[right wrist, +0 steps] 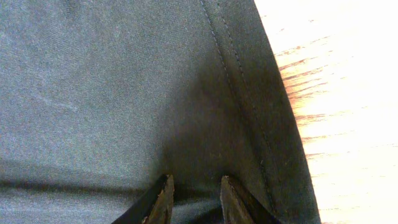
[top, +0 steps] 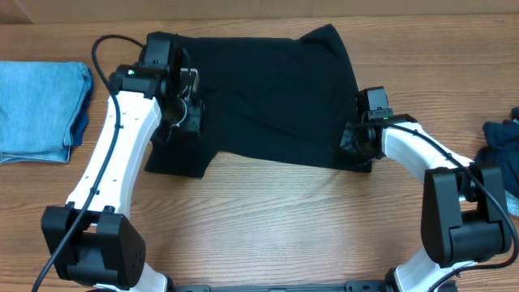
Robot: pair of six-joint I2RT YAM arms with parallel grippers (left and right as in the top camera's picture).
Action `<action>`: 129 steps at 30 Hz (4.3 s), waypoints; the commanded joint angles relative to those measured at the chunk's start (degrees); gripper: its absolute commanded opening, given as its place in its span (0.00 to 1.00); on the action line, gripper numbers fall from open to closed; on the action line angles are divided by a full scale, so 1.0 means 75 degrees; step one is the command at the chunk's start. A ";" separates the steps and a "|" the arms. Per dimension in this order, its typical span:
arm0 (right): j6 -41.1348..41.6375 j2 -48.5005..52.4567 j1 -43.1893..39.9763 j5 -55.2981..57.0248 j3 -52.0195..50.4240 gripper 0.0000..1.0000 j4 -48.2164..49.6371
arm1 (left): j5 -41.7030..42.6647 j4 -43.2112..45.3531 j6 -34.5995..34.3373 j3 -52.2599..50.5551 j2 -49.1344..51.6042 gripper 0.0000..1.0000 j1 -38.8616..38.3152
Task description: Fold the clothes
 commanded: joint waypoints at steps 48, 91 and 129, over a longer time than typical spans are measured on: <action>0.0029 0.0411 -0.0076 0.0294 -0.0367 0.30 -0.0178 | 0.0796 0.1244 -0.1536 -0.3497 0.0877 0.04 -0.1504; 0.0032 0.0408 -0.0076 -0.0055 -0.0358 0.30 -0.0297 | -0.2538 0.4398 -0.0618 -0.3194 -0.0303 0.31 -0.1303; 0.0029 0.0408 -0.0076 -0.0029 -0.0358 0.31 -0.0367 | -0.2448 0.1990 -0.1926 -0.3622 -0.0073 0.18 -0.2611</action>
